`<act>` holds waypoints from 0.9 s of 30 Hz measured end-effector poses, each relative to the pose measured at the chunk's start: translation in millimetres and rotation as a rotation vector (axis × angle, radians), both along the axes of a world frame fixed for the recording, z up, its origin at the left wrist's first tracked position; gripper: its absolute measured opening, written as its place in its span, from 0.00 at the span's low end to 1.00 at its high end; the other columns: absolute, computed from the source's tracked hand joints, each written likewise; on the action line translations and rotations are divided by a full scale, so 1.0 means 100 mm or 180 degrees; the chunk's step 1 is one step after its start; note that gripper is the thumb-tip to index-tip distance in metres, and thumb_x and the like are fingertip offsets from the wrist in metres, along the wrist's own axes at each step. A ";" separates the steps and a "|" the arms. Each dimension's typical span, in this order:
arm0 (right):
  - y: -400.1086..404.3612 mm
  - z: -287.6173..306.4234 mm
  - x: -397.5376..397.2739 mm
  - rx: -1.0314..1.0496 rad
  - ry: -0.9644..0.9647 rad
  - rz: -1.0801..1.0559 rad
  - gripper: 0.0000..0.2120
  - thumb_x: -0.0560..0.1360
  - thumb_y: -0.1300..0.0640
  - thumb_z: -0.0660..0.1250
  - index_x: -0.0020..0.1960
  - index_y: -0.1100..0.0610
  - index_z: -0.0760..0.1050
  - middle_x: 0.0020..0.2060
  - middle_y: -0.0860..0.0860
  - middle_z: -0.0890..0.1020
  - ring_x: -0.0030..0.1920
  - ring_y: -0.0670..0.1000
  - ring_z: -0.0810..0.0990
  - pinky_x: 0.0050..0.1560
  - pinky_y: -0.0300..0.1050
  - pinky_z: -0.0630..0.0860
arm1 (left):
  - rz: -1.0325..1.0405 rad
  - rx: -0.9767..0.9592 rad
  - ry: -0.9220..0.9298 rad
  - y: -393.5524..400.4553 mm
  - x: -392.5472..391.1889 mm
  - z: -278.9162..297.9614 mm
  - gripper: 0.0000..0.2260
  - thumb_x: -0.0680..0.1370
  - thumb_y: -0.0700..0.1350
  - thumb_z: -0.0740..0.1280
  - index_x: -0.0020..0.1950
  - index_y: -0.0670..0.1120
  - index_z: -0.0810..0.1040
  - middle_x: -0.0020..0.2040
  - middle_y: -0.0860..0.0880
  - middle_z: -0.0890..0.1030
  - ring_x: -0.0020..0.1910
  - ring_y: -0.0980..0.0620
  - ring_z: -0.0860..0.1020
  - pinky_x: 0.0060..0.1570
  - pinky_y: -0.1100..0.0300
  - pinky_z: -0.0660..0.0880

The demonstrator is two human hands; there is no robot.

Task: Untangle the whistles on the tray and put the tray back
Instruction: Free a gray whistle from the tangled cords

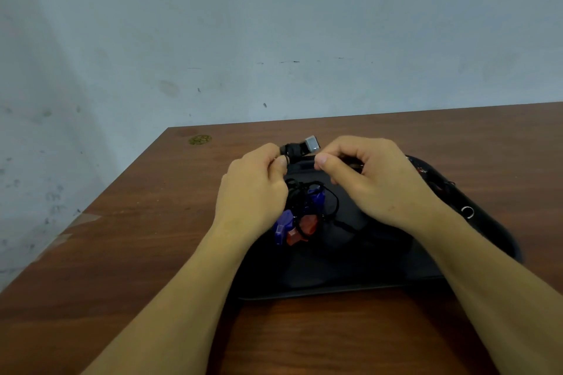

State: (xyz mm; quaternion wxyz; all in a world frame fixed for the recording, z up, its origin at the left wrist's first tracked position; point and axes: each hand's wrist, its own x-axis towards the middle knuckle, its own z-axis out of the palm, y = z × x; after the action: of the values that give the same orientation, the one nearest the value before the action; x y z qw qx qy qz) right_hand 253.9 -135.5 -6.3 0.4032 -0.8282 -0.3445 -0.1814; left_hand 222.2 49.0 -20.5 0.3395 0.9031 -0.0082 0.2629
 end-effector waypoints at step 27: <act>-0.11 0.00 0.15 0.1766 0.2088 0.0473 0.18 0.73 0.48 0.73 0.28 0.55 0.75 0.26 0.50 0.70 0.27 0.49 0.65 0.30 0.42 0.62 | -0.1656 0.0602 -0.0497 -0.10 -0.14 0.08 0.12 0.83 0.44 0.58 0.42 0.43 0.71 0.33 0.49 0.76 0.32 0.51 0.73 0.34 0.55 0.70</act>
State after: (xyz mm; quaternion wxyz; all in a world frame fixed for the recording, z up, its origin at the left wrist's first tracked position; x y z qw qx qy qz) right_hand 268.5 -146.0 -6.5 0.7105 -0.6752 -0.1950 0.0351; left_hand 208.6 39.2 -12.8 0.3081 0.8753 -0.2903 0.2337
